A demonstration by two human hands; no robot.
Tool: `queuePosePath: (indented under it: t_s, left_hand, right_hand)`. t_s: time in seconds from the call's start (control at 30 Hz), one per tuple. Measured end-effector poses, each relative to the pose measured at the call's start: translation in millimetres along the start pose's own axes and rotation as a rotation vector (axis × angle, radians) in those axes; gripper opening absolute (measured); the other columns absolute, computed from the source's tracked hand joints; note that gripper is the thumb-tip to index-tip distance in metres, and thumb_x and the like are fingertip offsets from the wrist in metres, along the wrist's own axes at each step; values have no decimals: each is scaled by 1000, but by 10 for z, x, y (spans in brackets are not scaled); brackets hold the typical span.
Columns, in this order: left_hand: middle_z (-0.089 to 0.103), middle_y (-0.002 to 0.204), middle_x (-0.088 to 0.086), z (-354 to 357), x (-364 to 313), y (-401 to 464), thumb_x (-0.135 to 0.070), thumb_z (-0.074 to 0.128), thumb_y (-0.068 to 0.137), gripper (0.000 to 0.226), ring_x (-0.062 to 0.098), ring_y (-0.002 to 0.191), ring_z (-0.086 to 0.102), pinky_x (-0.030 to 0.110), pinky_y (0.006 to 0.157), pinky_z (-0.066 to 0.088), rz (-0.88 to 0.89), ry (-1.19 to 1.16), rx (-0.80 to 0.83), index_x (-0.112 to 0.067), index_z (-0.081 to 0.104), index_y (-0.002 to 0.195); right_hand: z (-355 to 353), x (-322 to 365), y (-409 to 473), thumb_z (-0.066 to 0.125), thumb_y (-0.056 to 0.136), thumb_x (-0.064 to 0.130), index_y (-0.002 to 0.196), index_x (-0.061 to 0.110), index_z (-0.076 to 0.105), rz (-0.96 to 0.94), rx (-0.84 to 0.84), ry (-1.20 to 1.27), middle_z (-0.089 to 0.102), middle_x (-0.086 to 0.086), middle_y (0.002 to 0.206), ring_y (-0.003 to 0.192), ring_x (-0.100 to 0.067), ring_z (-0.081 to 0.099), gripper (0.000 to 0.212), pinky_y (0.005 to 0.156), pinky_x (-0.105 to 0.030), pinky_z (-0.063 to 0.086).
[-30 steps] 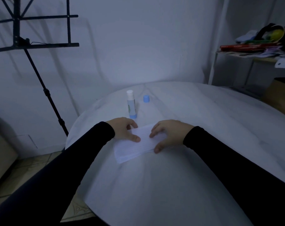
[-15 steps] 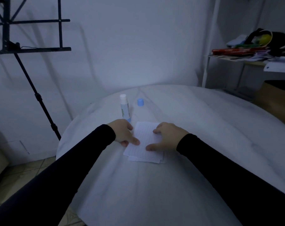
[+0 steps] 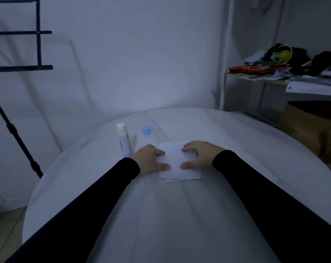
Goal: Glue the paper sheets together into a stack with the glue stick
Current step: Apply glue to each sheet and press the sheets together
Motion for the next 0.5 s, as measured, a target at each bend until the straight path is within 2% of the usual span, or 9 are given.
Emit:
queuePosePath:
  t_s: [0.1, 0.33, 0.4, 0.5]
  left_hand:
    - [37, 146, 2, 21, -36, 259, -56, 64, 81, 71, 21, 132, 39, 31, 111, 28, 15, 3, -16, -23, 44, 141]
    - [37, 148, 2, 28, -65, 459, -54, 62, 84, 69, 22, 132, 39, 34, 112, 29, 22, 8, -37, -21, 44, 142]
    - [40, 145, -1, 13, -57, 346, -50, 61, 86, 63, 19, 127, 44, 29, 107, 32, 56, -20, -82, -21, 46, 140]
    - [53, 124, -7, -68, 5, 79, -45, 63, 87, 45, 12, 98, 55, 18, 84, 38, 112, -94, -219, -25, 57, 127]
  right_hand:
    - [-47, -120, 173, 67, 73, 60, 139, 28, 43, 28, -18, 2, 31, 10, 150, 138, -12, 29, 77, 116, -41, 20]
    - [-69, -140, 293, 64, 79, 48, 141, 29, 40, 68, -24, -42, 28, 9, 152, 138, -16, 29, 69, 114, -43, 17]
    - [-94, -57, 270, 62, 81, 43, 138, 29, 45, 54, -94, -65, 31, 8, 150, 136, -17, 32, 61, 111, -40, 18]
    - [-119, 118, 297, 58, 85, 38, 130, 26, 53, -20, -266, -40, 43, 5, 142, 130, -17, 41, 47, 109, -37, 27]
Point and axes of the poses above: each hand's wrist, its own y-axis towards the middle knuckle, its own z-axis out of the palm, x = y × z, the point moved 2 cm from there along y, towards the middle knuckle
